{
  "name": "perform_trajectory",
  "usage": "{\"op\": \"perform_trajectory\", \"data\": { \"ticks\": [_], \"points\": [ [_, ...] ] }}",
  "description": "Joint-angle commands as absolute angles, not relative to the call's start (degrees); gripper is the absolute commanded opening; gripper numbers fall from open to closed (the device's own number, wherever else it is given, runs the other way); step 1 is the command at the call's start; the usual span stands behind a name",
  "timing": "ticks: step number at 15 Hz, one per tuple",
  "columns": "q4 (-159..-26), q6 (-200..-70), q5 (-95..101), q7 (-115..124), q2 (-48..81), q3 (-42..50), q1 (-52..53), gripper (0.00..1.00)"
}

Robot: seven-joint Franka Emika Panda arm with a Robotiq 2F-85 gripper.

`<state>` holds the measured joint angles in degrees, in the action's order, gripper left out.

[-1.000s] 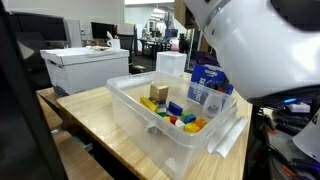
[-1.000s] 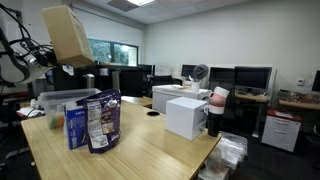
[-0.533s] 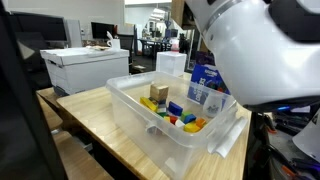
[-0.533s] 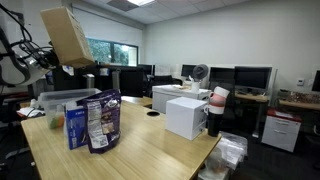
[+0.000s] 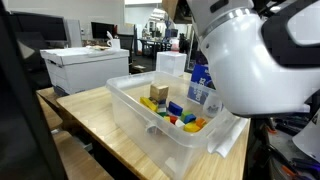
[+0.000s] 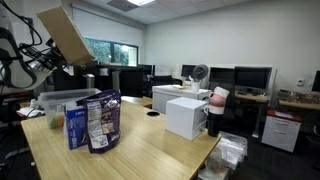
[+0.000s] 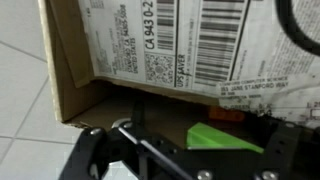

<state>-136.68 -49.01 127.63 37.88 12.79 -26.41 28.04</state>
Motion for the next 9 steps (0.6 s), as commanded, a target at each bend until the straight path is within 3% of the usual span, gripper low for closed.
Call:
{"op": "perform_trajectory", "data": {
  "ticks": [1, 9],
  "points": [
    [-137.89, -44.59, 132.33, 42.09, 13.78, -25.38, 27.73, 1.0],
    [-135.47, -38.18, 136.91, 50.12, 16.05, -24.25, 27.36, 1.0]
  ]
}}
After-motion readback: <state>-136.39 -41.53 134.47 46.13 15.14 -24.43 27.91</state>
